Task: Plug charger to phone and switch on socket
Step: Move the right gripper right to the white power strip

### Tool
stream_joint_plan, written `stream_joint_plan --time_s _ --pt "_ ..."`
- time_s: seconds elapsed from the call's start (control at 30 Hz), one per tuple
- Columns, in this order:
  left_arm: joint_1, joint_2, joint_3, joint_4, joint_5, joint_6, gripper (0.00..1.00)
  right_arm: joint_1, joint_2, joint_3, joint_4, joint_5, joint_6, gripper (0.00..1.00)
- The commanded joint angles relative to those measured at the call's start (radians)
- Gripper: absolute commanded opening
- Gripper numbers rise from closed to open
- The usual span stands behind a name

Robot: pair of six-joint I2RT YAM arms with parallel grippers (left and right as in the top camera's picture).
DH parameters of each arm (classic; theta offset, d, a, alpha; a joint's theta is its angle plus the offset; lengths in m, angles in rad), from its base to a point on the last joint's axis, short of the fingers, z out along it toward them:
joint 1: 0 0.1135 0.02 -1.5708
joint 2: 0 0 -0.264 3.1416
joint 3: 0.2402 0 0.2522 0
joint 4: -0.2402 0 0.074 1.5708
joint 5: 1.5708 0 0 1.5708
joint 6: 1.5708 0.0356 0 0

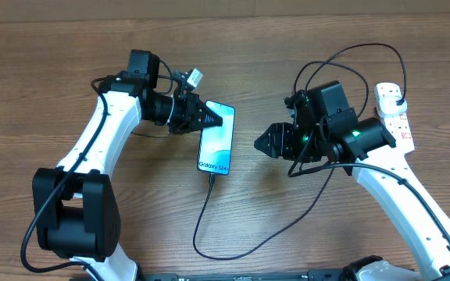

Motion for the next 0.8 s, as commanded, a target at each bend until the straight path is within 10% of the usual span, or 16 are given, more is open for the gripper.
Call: stream_joint_plan --time_s 0.0,0.77 --pt "-0.001 -0.021 0.010 0.000 0.022 0.019 0.04 -0.004 0.001 0.014 0.010 0.010 -0.008 0.56" --pt "0.000 -0.021 0.010 0.062 0.050 0.029 0.04 -0.154 0.001 0.016 0.043 -0.086 0.057 0.39"
